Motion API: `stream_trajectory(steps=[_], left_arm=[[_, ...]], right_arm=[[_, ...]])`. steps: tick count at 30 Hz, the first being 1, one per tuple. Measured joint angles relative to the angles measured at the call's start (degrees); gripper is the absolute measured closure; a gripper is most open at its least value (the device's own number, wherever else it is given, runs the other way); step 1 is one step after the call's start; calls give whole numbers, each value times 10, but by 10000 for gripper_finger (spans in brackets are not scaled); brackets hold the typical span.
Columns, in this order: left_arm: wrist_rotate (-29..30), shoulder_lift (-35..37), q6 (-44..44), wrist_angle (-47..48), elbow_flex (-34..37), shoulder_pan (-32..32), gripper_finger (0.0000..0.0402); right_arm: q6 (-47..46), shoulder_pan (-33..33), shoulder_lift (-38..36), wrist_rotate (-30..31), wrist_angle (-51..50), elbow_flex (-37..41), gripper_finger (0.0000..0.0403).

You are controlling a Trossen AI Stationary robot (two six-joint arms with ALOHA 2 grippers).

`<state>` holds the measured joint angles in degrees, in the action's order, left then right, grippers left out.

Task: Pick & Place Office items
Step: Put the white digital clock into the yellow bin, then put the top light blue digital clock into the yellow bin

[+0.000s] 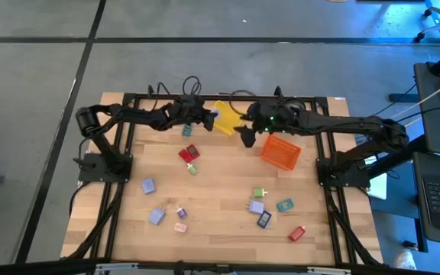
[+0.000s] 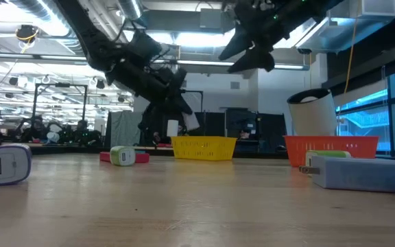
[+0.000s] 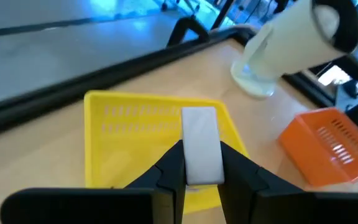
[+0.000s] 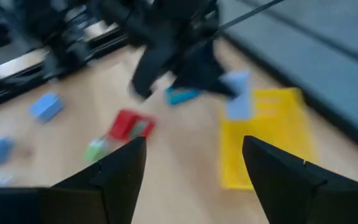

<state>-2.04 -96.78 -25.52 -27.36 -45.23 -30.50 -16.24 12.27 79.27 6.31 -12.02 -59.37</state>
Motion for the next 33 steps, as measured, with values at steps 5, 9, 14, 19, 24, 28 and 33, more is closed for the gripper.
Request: stream_trajectory(steps=[5,9,14,19,24,28,33], left_arm=[[-2,-64,0,-94,0,0,334],[6,-89,11,-122,0,0,334],[12,-97,74,-88,0,0,334],[25,-96,102,-86,0,0,327],[25,-96,102,-86,0,0,291],[26,-85,98,-86,0,-1,249],[25,-29,103,-82,0,-5,214]], right_arm=[[21,-1,-6,38,-1,0,140],[19,0,-6,42,-1,0,140],[13,-2,-6,44,-1,0,140],[6,-1,-6,44,-6,0,140],[6,-1,-5,44,-14,0,140],[8,-1,-5,44,-15,0,140],[8,-1,-5,44,-25,0,141]])
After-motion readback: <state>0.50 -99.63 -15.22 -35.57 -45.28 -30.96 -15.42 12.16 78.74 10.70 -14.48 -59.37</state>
